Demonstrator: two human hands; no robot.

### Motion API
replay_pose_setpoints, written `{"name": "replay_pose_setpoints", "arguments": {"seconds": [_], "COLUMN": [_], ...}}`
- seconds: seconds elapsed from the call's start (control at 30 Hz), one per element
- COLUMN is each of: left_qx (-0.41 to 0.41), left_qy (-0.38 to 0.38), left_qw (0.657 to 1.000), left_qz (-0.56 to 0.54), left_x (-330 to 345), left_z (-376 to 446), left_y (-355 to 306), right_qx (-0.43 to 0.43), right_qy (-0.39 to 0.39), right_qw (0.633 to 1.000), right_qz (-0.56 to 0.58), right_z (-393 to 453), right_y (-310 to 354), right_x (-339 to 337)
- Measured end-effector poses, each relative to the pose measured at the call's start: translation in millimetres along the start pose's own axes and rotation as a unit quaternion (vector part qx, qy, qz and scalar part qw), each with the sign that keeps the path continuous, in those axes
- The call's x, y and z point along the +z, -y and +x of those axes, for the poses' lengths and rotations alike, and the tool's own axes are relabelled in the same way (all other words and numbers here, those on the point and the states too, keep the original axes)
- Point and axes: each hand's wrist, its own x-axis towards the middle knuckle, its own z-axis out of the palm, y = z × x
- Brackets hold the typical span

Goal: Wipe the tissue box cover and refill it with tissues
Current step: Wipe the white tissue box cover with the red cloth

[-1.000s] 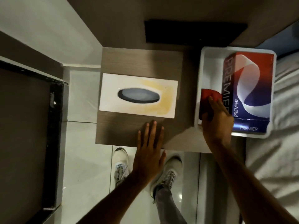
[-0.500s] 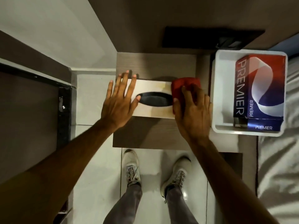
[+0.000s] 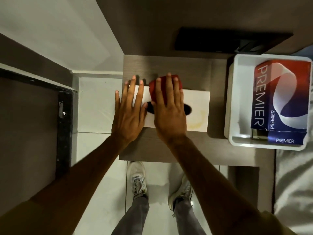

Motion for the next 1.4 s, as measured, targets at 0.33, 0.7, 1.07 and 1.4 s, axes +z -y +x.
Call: {"name": "replay_pose_setpoints", "arguments": {"seconds": [0.33,0.7,1.07,1.4], "left_qx": [-0.001,0.013,0.039,-0.018], "left_qy": [0.016,0.015,0.039,0.018], "left_qw": [1.0,0.992,0.998,0.997], "left_qz": [-0.027,-0.122,0.001,0.068], "left_x": [4,-2,-12,-11], "left_z": [-3,-8,-7,-11], "left_y": [1,-3,8,2], "right_qx": [0.004,0.007,0.225,0.132], "right_qy": [-0.006,0.012,-0.063,-0.014], "right_qw": [1.0,0.999,0.963,0.985], "right_qz": [0.002,0.031,0.134,0.112], "right_z": [5,9,-76,-99], "right_y": [14,23,-45,7], "right_x": [5,1,-30,7]}}
